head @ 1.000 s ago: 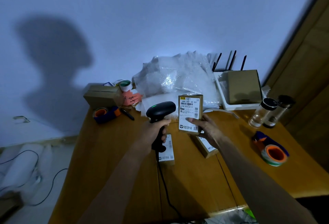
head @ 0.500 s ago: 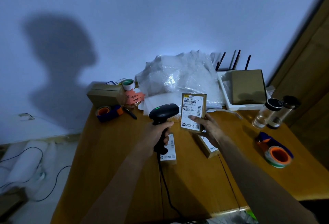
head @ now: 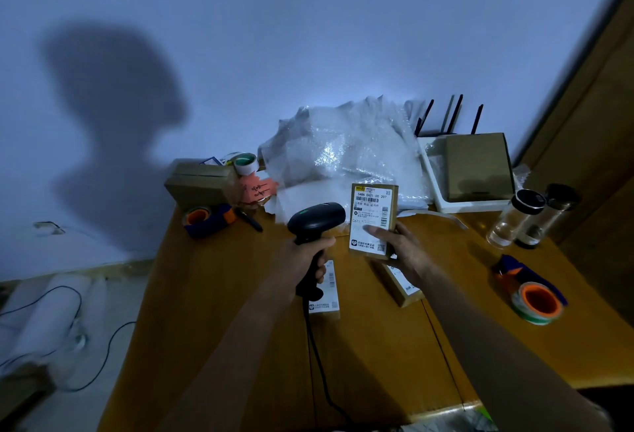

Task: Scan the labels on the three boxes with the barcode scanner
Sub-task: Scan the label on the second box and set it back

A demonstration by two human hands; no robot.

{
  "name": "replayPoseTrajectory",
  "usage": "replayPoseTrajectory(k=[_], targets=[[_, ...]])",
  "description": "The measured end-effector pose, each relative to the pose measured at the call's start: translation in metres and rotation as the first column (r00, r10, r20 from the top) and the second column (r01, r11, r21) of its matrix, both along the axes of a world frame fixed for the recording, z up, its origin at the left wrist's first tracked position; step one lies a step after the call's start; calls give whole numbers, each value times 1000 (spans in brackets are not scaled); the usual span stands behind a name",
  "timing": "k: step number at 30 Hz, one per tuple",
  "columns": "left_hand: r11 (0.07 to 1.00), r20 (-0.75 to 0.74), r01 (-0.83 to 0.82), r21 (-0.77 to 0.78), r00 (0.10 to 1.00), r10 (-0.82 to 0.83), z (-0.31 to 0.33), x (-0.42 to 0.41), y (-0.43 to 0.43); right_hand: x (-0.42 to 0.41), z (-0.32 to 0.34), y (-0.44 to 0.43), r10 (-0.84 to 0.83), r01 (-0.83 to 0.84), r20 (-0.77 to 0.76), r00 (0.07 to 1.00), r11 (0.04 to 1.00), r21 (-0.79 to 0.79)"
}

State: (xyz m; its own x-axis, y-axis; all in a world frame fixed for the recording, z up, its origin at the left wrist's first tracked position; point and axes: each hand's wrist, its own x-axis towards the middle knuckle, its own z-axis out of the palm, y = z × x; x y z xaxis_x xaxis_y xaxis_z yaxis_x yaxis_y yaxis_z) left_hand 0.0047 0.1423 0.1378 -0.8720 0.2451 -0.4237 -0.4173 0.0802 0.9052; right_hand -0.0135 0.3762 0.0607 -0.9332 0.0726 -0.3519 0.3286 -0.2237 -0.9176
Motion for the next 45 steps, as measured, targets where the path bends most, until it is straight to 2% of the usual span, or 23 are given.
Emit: replayPoseTrajectory(k=[6,14,23,33,39,45], targets=[[999,9,-4,39,1000,4,-2,-2,0,-2,1,0,3,-3,8,1000,1000,0],[1000,15,-5,12,1000,5,-4,-2,-2,-1,-2,-2,-2,2,32,999,1000,8],[998,96,-58,0,994,58,-17,0,-9,4,-18,-8,1,-3,136,991,1000,13],[995,143,-92,-40,985,97,-34,11,-22,34,-72,-19,140,-138,311,940,990,-27],[990,202,-130,-59,970,139,-39,20,-27,50,-96,-18,105,-69,380,919,992,-108],[992,201,-117,-51,972,125,-47,25,-34,53,-117,-16,54,-5,431,901,994,-114]])
